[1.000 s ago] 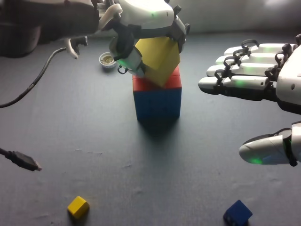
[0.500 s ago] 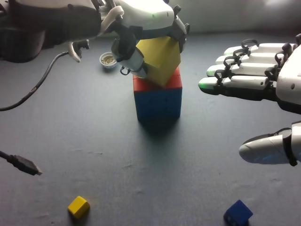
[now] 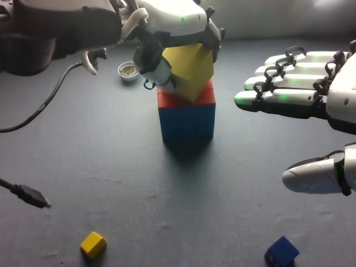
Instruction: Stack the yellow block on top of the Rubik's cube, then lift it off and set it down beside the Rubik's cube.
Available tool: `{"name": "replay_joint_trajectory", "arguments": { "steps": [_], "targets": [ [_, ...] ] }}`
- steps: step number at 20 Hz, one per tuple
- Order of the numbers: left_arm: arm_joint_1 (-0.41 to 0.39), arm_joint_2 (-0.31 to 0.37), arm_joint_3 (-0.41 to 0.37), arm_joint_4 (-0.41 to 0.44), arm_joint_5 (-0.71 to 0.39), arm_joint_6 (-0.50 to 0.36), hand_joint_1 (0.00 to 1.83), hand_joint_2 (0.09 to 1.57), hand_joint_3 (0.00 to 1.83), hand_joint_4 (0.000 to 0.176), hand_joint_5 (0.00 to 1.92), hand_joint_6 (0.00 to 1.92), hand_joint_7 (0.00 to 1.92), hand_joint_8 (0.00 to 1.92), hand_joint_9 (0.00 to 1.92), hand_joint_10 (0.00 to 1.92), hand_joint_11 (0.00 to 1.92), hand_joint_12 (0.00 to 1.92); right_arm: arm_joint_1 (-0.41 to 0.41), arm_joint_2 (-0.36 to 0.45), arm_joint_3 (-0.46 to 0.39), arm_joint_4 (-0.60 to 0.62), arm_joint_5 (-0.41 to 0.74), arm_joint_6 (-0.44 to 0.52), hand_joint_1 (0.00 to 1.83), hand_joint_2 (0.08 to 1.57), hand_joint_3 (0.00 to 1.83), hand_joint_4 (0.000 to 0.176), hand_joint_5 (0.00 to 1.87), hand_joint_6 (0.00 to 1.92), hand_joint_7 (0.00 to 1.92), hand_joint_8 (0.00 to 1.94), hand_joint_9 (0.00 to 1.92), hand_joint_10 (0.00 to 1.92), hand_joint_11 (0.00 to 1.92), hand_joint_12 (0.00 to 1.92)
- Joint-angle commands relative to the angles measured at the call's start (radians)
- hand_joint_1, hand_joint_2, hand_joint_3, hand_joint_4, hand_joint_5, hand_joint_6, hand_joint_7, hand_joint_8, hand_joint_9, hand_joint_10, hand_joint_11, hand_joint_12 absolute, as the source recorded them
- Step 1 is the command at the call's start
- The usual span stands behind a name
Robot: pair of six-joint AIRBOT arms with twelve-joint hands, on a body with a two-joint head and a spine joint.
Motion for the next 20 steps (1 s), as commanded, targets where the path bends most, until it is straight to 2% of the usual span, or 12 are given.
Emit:
{"name": "replay_joint_trajectory", "arguments": {
  "steps": [1,2,3,4,5,8,12,15,18,20],
  "targets": [
    [0.019,0.002,-0.003,0.002,0.004,0.004,1.21,1.13,0.0,0.0,0.63,0.11,0.7,0.7,0.58,0.77,0.27,1.35,0.016,0.01,-0.001,0.026,0.091,0.006,0.0,1.21,0.0,0.0,0.04,0.01,0.02,0.01,0.0,0.0,0.0,0.0],
    [0.019,0.002,-0.003,0.002,0.004,0.004,1.16,1.1,0.0,0.0,0.62,0.04,0.71,0.36,0.58,0.61,0.24,1.27,0.016,0.01,-0.001,0.026,0.091,0.006,0.0,1.21,0.0,0.0,0.04,0.0,0.02,0.01,0.0,0.0,0.0,0.0],
    [0.02,0.002,-0.004,0.002,0.004,0.004,1.16,1.1,0.0,0.0,0.62,0.04,0.71,0.36,0.58,0.61,0.24,1.27,0.016,0.01,-0.001,0.026,0.091,0.006,0.0,1.21,0.0,0.0,0.04,0.0,0.02,0.01,0.0,0.0,0.0,0.0],
    [0.02,0.002,-0.005,0.002,0.004,0.004,1.1,1.08,0.0,0.0,0.56,0.0,0.72,0.06,0.59,0.35,0.18,1.19,0.016,0.01,-0.001,0.026,0.091,0.006,0.0,1.21,0.0,0.0,0.04,0.0,0.01,0.0,0.0,0.0,0.0,0.0],
    [0.021,0.002,-0.005,0.002,0.005,0.004,1.1,1.07,0.0,0.0,0.55,0.0,0.71,0.02,0.61,0.26,0.16,1.18,0.016,0.01,-0.001,0.026,0.091,0.006,0.0,1.21,0.0,0.0,0.05,0.01,0.03,0.01,0.0,0.0,0.0,0.0],
    [0.021,0.002,-0.005,0.0,0.004,0.004,0.96,1.1,0.01,0.0,0.46,0.0,0.61,0.0,0.56,0.14,0.07,1.15,0.016,0.009,-0.001,0.028,0.092,0.01,0.0,1.21,0.0,0.0,0.05,0.01,0.03,0.01,0.0,0.0,0.0,0.0],
    [0.021,0.002,-0.005,-0.003,0.004,0.004,0.78,1.08,0.0,0.0,0.4,0.0,0.59,0.0,0.55,0.1,0.06,1.12,0.009,0.009,-0.002,0.038,0.098,0.01,0.0,1.22,0.01,0.0,0.08,0.01,0.05,0.01,0.0,0.0,0.0,0.0],
    [0.02,0.003,-0.005,-0.004,0.004,0.004,0.7,1.01,0.0,0.0,0.39,0.0,0.58,0.0,0.56,0.05,0.08,1.04,0.001,0.009,-0.004,0.066,0.102,0.0,0.0,1.22,0.0,0.0,0.06,0.01,0.03,0.01,0.0,0.0,0.0,0.0],
    [0.015,0.007,-0.005,-0.005,0.004,0.004,0.5,0.99,0.0,0.0,0.34,0.0,0.52,0.0,0.52,0.03,0.03,1.01,-0.021,0.007,-0.015,0.254,0.106,-0.173,0.0,1.23,0.01,0.0,0.06,0.01,0.03,0.0,0.0,0.0,0.0,0.0],
    [0.011,0.01,-0.005,-0.005,0.001,0.004,0.47,0.98,0.0,0.0,0.34,0.0,0.51,0.0,0.52,0.02,0.05,0.99,-0.028,0.002,-0.024,0.396,0.104,-0.31,0.0,1.23,0.01,0.0,0.07,0.01,0.03,0.0,0.0,0.0,0.0,0.0]
  ]
}}
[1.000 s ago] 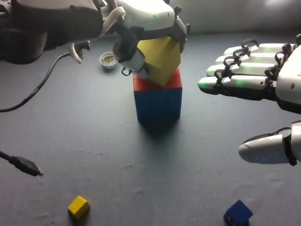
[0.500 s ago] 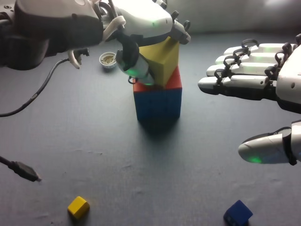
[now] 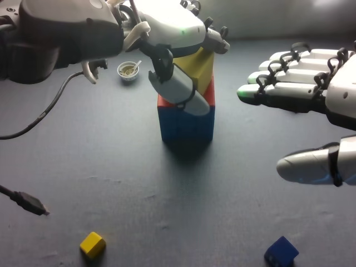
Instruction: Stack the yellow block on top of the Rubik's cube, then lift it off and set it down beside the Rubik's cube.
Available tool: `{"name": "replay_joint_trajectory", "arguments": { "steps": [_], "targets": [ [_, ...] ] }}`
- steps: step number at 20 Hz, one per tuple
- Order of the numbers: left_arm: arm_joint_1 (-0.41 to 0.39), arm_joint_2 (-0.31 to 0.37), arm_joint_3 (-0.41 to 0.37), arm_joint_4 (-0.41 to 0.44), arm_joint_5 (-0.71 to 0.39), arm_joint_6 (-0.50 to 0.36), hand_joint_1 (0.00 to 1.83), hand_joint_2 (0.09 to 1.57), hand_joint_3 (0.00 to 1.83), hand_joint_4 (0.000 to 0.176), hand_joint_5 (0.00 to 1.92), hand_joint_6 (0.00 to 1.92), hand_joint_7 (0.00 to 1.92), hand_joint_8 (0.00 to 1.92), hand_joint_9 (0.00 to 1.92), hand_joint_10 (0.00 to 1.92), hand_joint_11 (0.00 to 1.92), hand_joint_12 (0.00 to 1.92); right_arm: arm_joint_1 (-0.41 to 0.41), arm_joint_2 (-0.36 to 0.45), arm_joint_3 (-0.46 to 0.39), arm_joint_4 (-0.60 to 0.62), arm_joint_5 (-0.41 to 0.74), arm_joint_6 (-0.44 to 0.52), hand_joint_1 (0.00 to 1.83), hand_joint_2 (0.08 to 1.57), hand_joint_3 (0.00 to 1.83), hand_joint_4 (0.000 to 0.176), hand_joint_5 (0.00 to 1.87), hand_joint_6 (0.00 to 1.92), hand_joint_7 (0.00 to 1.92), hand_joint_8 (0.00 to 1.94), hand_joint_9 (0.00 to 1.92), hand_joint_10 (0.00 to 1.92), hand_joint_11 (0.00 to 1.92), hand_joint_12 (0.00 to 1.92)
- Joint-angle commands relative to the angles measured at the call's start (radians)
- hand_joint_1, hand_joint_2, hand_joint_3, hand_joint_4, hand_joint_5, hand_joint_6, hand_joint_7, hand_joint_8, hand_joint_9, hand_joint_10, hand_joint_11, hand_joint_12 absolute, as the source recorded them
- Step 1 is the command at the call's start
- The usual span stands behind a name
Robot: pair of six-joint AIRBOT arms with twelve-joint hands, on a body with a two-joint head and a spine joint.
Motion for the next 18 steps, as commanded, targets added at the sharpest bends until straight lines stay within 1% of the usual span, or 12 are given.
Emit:
{"name": "replay_joint_trajectory", "arguments": {
  "steps": [1,2,3,5,7,10,12,13,14,15,16,18],
  "targets": [
    [-0.007,0.016,-0.005,-0.007,-0.011,0.0,0.35,0.95,0.0,0.0,0.37,0.0,0.55,0.0,0.56,0.01,0.08,0.98,0.005,0.007,-0.009,0.08,0.103,-0.063,0.0,1.23,0.01,0.0,0.07,0.01,0.04,0.0,0.0,0.0,0.0,0.0],
    [-0.009,0.018,-0.005,-0.007,-0.014,0.0,0.31,0.94,0.0,0.0,0.38,0.01,0.55,0.0,0.56,0.01,0.1,0.98,0.002,0.004,-0.017,0.182,0.103,-0.152,0.0,1.23,0.01,0.0,0.08,0.01,0.04,0.01,0.0,0.0,0.0,0.0],
    [-0.012,0.019,-0.006,-0.007,-0.017,0.0,0.25,0.94,0.0,0.0,0.32,0.0,0.48,0.0,0.49,0.0,0.03,0.95,0.002,0.001,-0.024,0.275,0.104,-0.239,0.0,1.24,0.01,0.0,0.07,0.01,0.04,0.0,0.0,0.0,0.0,0.0],
    [-0.016,0.022,-0.006,-0.009,-0.024,0.0,0.24,0.92,0.0,0.0,0.32,0.0,0.45,0.0,0.46,0.0,0.03,0.94,0.003,-0.003,-0.035,0.403,0.11,-0.36,0.0,1.25,0.01,0.0,0.08,0.01,0.05,0.01,0.0,0.0,0.0,0.0],
    [-0.02,0.023,-0.005,-0.011,-0.033,0.0,0.24,0.91,0.0,0.0,0.3,0.0,0.41,0.0,0.43,0.0,0.03,0.94,-0.004,-0.008,-0.033,0.405,0.137,-0.364,0.0,1.24,0.01,0.0,0.09,0.01,0.05,0.01,0.0,0.0,0.0,0.0],
    [-0.026,0.023,-0.002,-0.011,-0.041,0.0,0.22,0.89,0.0,0.0,0.21,0.0,0.29,0.0,0.32,0.0,0.0,0.8,-0.012,-0.014,-0.028,0.395,0.16,-0.365,0.0,1.23,0.0,0.0,0.06,0.0,0.03,0.0,0.0,0.0,0.0,0.0],
    [-0.027,0.023,-0.001,-0.011,-0.042,0.0,0.2,0.87,0.0,0.0,0.12,0.0,0.18,0.0,0.21,0.0,0.0,0.55,-0.014,-0.015,-0.026,0.395,0.167,-0.379,0.0,1.23,0.0,0.0,0.06,0.0,0.02,0.0,0.0,0.0,0.0,0.0],
    [-0.028,0.023,-0.001,-0.012,-0.044,0.0,0.17,0.87,0.0,0.0,0.05,0.0,0.1,0.01,0.13,0.0,0.0,0.39,-0.014,-0.017,-0.025,0.395,0.17,-0.385,0.0,1.23,0.0,0.0,0.05,0.0,0.01,0.0,0.0,0.0,0.0,0.0],
    [-0.028,0.023,-0.001,-0.013,-0.047,0.0,0.16,0.85,0.0,0.0,0.04,0.0,0.08,0.0,0.1,0.0,0.0,0.32,-0.014,-0.018,-0.025,0.397,0.171,-0.384,0.0,1.24,0.0,0.0,0.05,0.0,0.02,0.01,0.0,0.0,0.0,0.0],
    [-0.028,0.023,-0.001,-0.014,-0.049,0.0,0.15,0.85,0.0,0.0,0.01,0.0,0.01,0.0,0.02,0.0,0.0,0.12,-0.014,-0.018,-0.025,0.398,0.171,-0.384,0.0,1.23,0.0,0.0,0.06,0.01,0.03,0.01,0.0,0.0,0.0,0.0],
    [-0.028,0.023,0.0,-0.014,-0.051,0.0,0.15,0.83,0.0,0.0,0.0,0.0,0.0,0.0,0.0,0.0,0.0,0.02,-0.014,-0.018,-0.025,0.398,0.171,-0.385,0.0,1.24,0.0,0.0,0.06,0.0,0.03,0.01,0.0,0.0,0.0,0.0],
    [-0.028,0.024,0.003,-0.017,-0.053,0.0,0.14,0.8,0.0,0.0,0.0,0.0,0.0,0.0,0.0,0.0,0.03,0.02,-0.013,-0.018,-0.031,0.429,0.166,-0.398,0.0,1.23,0.0,0.0,0.07,0.01,0.05,0.02,0.01,0.0,0.0,0.0]
  ]
}}
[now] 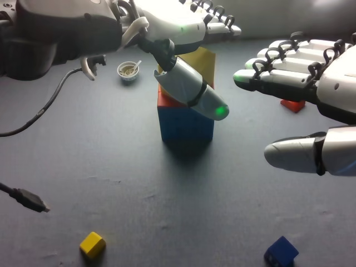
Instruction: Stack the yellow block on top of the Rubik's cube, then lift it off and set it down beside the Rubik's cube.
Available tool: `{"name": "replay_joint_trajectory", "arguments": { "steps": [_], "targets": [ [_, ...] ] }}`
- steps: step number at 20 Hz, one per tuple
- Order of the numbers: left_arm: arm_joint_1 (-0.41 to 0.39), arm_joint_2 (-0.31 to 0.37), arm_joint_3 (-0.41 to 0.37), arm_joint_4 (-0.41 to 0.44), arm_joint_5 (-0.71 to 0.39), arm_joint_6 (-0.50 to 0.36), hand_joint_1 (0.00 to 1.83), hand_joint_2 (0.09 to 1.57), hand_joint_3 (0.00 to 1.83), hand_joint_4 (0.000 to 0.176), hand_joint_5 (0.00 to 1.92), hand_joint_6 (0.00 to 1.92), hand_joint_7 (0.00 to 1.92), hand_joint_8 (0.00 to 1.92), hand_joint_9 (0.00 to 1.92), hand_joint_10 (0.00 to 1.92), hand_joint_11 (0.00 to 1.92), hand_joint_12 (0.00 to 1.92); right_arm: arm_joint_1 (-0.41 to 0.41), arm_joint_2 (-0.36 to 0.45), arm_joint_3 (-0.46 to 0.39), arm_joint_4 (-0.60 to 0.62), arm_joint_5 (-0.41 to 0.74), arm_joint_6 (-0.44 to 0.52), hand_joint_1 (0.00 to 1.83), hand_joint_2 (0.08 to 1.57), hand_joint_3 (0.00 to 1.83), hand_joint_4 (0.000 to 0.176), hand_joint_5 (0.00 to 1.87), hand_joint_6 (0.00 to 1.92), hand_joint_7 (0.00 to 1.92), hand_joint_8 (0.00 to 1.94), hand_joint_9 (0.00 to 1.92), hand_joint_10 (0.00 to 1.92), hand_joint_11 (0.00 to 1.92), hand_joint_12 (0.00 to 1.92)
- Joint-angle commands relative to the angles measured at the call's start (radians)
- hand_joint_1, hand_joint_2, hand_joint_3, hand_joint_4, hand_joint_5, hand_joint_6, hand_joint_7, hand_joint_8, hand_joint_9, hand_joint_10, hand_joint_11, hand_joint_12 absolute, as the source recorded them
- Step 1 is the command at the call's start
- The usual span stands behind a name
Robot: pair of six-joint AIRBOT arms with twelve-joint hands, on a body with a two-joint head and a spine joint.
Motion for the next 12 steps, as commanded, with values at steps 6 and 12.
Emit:
{"name": "replay_joint_trajectory", "arguments": {
  "steps": [6,12],
  "targets": [
    [-0.011,0.044,0.006,-0.021,-0.054,0.0,0.15,0.79,0.0,0.0,0.0,0.0,0.0,0.0,0.0,0.0,0.0,0.0,0.01,0.008,-0.016,0.156,0.104,-0.163,0.0,1.23,0.0,0.0,0.03,0.0,0.0,0.0,0.0,0.0,0.0,0.0],
    [-0.021,0.082,0.022,-0.014,-0.057,0.0,0.12,0.8,0.0,0.0,0.0,0.0,0.0,0.0,0.0,0.0,0.0,0.0,-0.005,-0.001,-0.01,0.241,0.144,-0.336,0.0,1.23,0.0,0.0,0.06,0.01,0.03,0.01,0.0,0.0,0.0,0.0]
  ]
}}
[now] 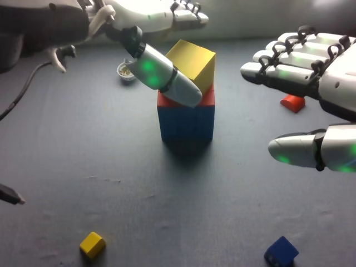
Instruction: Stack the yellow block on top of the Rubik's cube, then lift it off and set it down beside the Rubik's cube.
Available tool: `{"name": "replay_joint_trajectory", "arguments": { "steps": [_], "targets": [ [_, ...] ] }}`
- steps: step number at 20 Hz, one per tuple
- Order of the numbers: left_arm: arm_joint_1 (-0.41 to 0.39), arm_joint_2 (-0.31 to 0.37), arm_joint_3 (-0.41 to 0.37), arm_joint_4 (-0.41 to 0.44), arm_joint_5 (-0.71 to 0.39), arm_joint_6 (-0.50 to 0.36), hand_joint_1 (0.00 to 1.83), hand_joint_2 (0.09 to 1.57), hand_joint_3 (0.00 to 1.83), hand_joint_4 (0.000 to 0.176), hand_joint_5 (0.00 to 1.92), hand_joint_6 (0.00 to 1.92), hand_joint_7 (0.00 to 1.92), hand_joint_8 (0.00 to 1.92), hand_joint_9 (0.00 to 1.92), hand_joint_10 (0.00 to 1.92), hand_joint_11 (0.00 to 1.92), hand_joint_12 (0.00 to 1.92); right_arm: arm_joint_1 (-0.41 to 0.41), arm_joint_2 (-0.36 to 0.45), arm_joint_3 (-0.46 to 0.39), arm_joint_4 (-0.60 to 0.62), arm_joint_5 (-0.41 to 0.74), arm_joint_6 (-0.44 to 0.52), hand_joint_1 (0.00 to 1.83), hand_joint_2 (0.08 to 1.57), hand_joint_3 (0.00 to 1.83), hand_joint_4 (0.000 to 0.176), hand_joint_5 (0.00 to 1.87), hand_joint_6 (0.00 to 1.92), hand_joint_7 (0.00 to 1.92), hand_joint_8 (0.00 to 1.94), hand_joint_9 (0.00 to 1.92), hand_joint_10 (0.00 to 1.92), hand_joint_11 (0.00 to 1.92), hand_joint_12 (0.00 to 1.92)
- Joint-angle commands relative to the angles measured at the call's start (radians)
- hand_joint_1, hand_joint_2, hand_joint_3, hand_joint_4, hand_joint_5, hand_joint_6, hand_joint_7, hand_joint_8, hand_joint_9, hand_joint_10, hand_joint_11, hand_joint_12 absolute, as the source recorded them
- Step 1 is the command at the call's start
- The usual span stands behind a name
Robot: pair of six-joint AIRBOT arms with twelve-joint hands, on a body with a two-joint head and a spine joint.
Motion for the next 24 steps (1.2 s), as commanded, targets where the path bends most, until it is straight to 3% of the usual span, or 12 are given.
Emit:
{"name": "replay_joint_trajectory", "arguments": {
  "steps": [1,2,4,5,8,13,15,19,24],
  "targets": [
    [-0.021,0.018,0.009,-0.009,-0.046,-0.001,0.12,0.8,0.0,0.0,0.0,0.0,0.0,0.0,0.0,0.0,0.0,0.0,0.01,0.009,-0.004,0.046,0.113,-0.062,0.0,1.23,0.0,0.0,0.05,0.01,0.02,0.01,0.0,0.0,0.0,0.0],
    [-0.024,0.022,0.016,-0.009,-0.046,-0.001,0.11,0.81,0.0,0.0,0.0,0.0,0.0,0.0,0.0,0.0,0.0,0.0,0.011,0.007,-0.014,0.155,0.129,-0.178,0.0,1.23,0.0,0.0,0.05,0.01,0.02,0.01,0.0,0.0,0.0,0.0],
    [-0.027,0.028,0.022,-0.008,-0.046,-0.001,0.13,0.81,0.0,0.0,0.0,0.0,0.0,0.0,0.0,0.0,0.0,0.0,0.011,0.002,-0.021,0.247,0.15,-0.276,0.1,1.19,0.0,0.0,0.01,0.0,0.0,0.0,0.0,0.0,0.0,0.0],
    [-0.028,0.033,0.024,-0.008,-0.046,-0.001,0.12,0.8,0.0,0.0,0.0,0.0,0.0,0.0,0.0,0.0,0.0,0.0,0.012,-0.004,-0.024,0.288,0.167,-0.317,0.19,1.16,0.0,0.0,0.0,0.0,0.0,0.0,0.0,0.0,0.0,0.0],
    [-0.029,0.048,0.026,-0.007,-0.047,-0.001,0.13,0.81,0.0,0.0,0.0,0.0,0.0,0.0,0.0,0.0,0.0,0.0,0.026,-0.017,-0.052,0.534,0.245,-0.585,0.52,1.03,0.0,0.0,0.0,0.0,0.0,0.0,0.0,0.0,0.0,0.0],
    [-0.019,0.072,0.024,-0.003,-0.056,-0.001,0.11,0.82,0.0,0.0,0.0,0.0,0.0,0.0,0.0,0.0,0.0,0.0,0.016,-0.064,-0.054,0.566,0.372,-0.599,1.0,0.93,0.0,0.0,0.0,0.0,0.0,0.0,0.0,0.0,0.0,0.0],
    [-0.011,0.09,0.011,-0.003,-0.074,-0.001,0.09,0.81,0.0,0.0,0.0,0.0,0.0,0.0,0.0,0.0,0.0,0.0,0.007,-0.102,-0.053,0.569,0.458,-0.535,1.11,0.94,0.0,0.0,0.0,0.0,0.0,0.0,0.0,0.0,0.0,0.0],
    [0.017,0.147,-0.044,-0.014,-0.13,-0.001,0.07,0.81,0.0,0.0,0.0,0.0,0.0,0.0,0.0,0.0,0.0,0.0,0.035,-0.131,-0.066,0.63,0.481,-0.377,1.33,0.95,0.0,0.0,0.0,0.0,0.0,0.0,0.0,0.0,0.0,0.0],
    [0.097,0.251,-0.149,-0.054,-0.199,-0.003,0.07,0.83,0.01,0.0,0.0,0.0,0.0,0.0,0.0,0.0,0.0,0.0,0.039,-0.206,-0.061,0.673,0.612,-0.306,1.43,0.97,0.0,0.0,0.0,0.0,0.0,0.0,0.0,0.0,0.0,0.0]
  ]
}}
